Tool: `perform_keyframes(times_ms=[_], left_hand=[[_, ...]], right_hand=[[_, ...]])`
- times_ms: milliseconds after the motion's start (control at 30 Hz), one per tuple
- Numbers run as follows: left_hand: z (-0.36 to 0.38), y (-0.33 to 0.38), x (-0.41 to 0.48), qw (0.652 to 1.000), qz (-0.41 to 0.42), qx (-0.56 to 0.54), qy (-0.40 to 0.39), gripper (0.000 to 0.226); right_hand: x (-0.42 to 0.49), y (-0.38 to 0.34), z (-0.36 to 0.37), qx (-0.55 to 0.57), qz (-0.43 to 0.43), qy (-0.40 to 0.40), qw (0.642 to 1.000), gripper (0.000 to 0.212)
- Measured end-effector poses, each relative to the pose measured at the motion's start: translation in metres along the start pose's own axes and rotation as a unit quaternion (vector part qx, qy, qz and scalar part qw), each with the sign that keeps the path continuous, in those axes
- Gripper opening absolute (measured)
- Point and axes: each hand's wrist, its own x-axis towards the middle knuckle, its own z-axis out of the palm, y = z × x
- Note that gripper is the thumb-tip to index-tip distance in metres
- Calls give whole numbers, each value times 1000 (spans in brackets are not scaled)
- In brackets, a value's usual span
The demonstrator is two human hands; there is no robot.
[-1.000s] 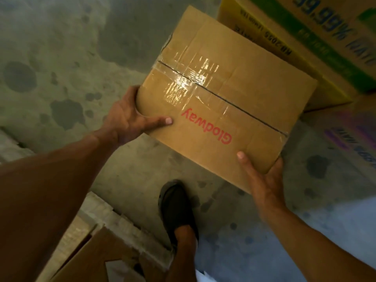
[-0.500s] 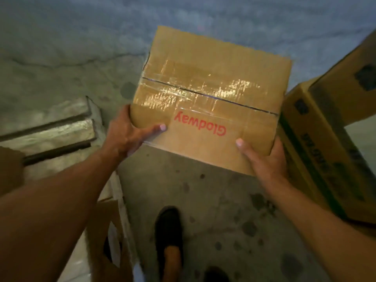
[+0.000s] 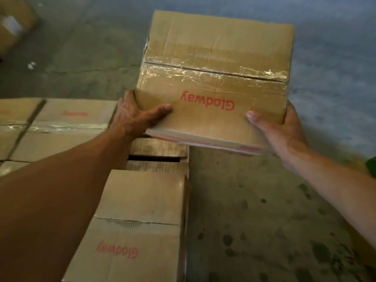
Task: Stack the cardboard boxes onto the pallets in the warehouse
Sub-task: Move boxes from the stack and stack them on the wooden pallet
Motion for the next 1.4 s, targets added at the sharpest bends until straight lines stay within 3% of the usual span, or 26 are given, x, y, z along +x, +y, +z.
perform_keyframes(times_ms=[267, 500, 667, 867, 1267, 1400], left_hand=[[-36, -116, 0, 997, -42, -57, -10, 124], [-37, -203, 24, 990, -103, 99, 10, 132], [-28, -239, 5, 953, -82, 285, -53, 114], [-13, -261, 3, 977, -76, 197, -31, 84], [-31, -275, 1, 963, -64, 260, -29, 79], [-33, -264, 0, 953, -66, 293, -49, 75]], right_hand=[[-26, 27, 100, -55, 7, -44, 998, 97], [-17, 77, 179, -96, 55, -96, 989, 98], [-19, 113, 226, -108, 101, -116, 982, 85], [-16, 132, 239, -85, 148, -99, 980, 84], [-26, 127, 261, -126, 100, -98, 982, 79], [-25, 126, 261, -152, 104, -92, 978, 90]])
